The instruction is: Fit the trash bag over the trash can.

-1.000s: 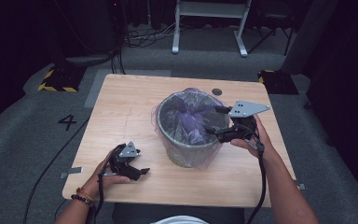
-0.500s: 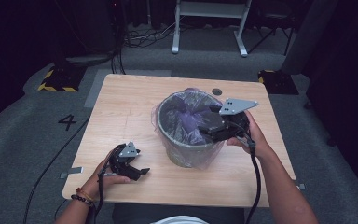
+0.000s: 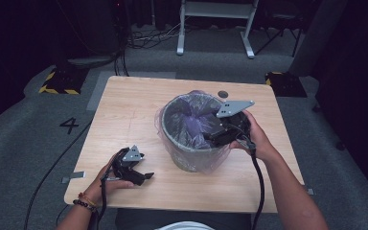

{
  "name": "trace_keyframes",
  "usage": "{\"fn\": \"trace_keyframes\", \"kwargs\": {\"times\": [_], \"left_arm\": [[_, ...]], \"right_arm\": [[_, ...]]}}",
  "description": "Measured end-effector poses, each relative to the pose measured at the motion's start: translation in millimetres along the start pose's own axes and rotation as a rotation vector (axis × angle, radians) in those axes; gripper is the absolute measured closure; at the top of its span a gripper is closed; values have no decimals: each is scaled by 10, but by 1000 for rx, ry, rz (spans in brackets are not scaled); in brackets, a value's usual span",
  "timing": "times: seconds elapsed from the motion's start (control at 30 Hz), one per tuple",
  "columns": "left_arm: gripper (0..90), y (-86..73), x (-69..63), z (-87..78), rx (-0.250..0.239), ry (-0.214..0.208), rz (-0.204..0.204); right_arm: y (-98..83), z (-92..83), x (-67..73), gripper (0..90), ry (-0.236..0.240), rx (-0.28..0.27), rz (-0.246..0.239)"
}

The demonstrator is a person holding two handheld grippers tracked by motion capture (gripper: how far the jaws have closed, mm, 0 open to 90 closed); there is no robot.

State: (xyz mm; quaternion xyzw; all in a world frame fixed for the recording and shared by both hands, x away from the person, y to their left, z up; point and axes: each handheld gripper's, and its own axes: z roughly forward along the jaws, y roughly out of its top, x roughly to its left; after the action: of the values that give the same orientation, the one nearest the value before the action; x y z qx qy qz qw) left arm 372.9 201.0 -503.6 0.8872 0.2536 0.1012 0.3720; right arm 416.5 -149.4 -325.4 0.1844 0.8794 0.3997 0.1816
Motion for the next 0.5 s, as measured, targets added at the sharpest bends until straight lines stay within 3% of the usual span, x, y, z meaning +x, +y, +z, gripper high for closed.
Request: {"fn": "trace_keyframes", "kwargs": {"times": [0.3,0.5], "left_arm": [[148,0,0,0,0,0,0],[148,0,0,0,0,0,0]], "right_arm": [[54,60,32,155,35,96,-12],[107,110,29,153,67,165,11]]}}
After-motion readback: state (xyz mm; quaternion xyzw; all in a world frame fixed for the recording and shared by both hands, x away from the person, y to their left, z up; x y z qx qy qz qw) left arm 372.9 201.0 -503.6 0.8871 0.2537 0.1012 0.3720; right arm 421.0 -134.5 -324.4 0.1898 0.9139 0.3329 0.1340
